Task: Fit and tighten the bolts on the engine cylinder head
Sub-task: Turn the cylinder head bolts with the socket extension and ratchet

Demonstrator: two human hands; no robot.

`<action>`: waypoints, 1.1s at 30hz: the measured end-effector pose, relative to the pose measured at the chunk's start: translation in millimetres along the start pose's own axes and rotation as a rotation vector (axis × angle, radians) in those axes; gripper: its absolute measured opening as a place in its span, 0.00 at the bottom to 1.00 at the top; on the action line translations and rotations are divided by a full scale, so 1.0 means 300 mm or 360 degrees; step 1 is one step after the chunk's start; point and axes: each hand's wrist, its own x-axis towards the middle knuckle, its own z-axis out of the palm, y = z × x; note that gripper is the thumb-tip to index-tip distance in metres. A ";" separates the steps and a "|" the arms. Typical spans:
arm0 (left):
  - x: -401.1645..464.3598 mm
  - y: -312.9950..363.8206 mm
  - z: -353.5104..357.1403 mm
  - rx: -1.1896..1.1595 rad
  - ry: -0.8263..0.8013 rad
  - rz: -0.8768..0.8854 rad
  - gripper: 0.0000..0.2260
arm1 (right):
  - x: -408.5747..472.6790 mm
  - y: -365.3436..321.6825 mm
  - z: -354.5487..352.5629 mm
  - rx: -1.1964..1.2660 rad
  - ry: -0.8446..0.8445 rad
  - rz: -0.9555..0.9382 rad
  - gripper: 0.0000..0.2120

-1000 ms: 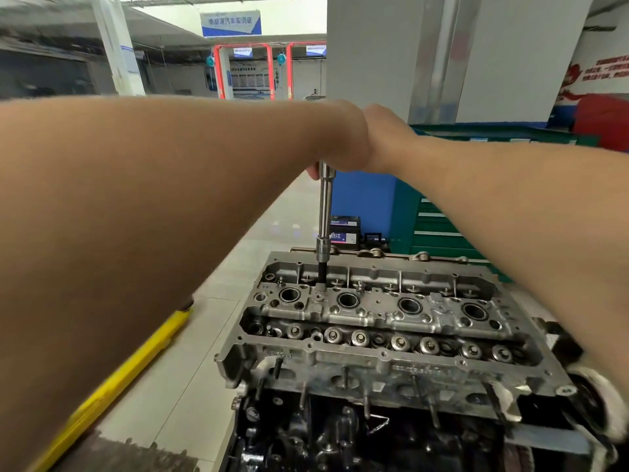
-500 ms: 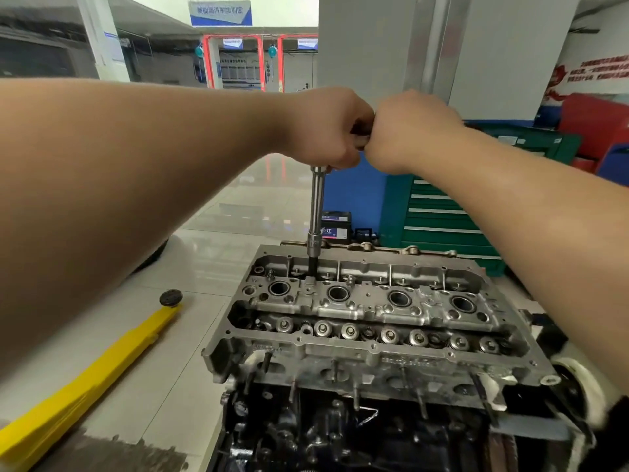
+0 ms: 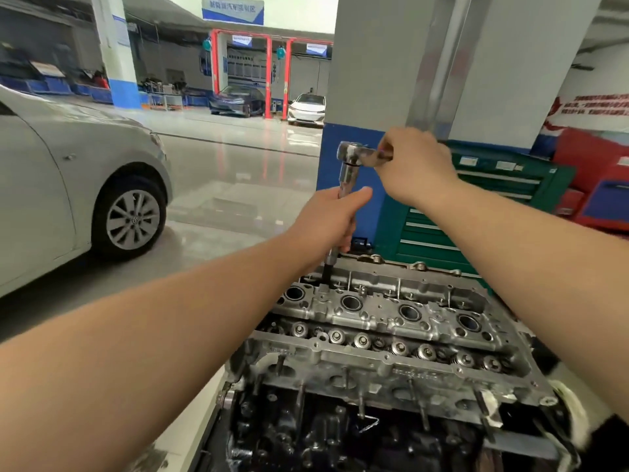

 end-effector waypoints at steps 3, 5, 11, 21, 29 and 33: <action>0.016 0.049 0.026 0.0088 0.0147 0.0040 0.13 | -0.013 0.002 -0.007 0.0137 0.0068 -0.0020 0.04; 0.031 0.089 0.021 0.0150 0.0194 0.0152 0.12 | 0.008 0.004 -0.041 0.0208 0.0113 -0.0030 0.06; 0.021 0.181 -0.062 -0.0005 0.0136 0.0213 0.16 | 0.048 -0.047 -0.144 0.0240 0.0226 -0.0195 0.04; -0.035 0.107 -0.178 -0.0024 0.0208 0.0157 0.19 | 0.005 -0.171 -0.083 0.0287 0.0127 -0.0329 0.07; -0.050 0.072 -0.205 -0.0038 0.0202 0.0180 0.20 | -0.012 -0.200 -0.063 0.0265 0.0099 -0.0342 0.08; -0.042 0.066 -0.214 -0.0034 0.0227 0.0203 0.19 | -0.006 -0.215 -0.063 0.0259 0.0085 -0.0346 0.08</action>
